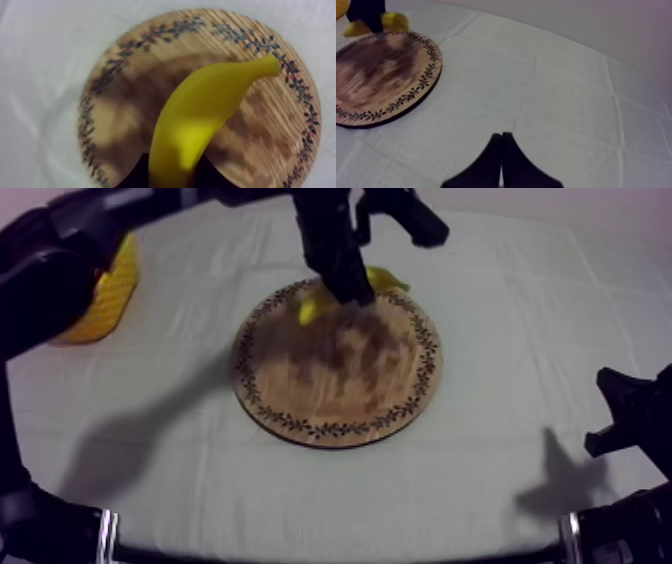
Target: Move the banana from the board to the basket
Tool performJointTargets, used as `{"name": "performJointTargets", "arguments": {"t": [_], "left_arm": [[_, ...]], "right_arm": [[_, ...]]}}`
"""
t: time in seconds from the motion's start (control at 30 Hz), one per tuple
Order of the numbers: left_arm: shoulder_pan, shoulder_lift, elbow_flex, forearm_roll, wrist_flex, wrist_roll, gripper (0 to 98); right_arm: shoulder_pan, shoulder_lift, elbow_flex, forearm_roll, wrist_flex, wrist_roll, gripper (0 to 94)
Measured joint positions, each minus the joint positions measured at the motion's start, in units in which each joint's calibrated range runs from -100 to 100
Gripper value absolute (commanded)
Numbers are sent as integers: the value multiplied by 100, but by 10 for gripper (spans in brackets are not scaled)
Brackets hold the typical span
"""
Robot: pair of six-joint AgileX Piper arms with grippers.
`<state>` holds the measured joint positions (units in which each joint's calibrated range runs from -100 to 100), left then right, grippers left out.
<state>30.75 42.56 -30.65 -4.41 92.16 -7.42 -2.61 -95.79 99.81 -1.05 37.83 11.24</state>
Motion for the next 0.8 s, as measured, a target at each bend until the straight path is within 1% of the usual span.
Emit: {"name": "performJointTargets", "arguments": {"t": [0.1, 0.23, 0.4, 0.6, 0.8], "left_arm": [[-192, -604, 318, 0, 83, 83, 46], [-512, -1367, 611, 18, 190, 116, 48], [-1090, -2090, 720, 111, 222, 118, 46], [-1798, -2530, 693, 152, 224, 91, 55], [-2562, -2462, 678, 252, 224, -39, 64]], "right_arm": [[0, 0, 0, 0, 0, 0, 2], [0, 0, 0, 0, 0, 0, 2], [0, 0, 0, 0, 0, 0, 2], [0, 0, 0, 0, 0, 17, 2], [0, 0, 0, 0, 0, 1, 2]]}}
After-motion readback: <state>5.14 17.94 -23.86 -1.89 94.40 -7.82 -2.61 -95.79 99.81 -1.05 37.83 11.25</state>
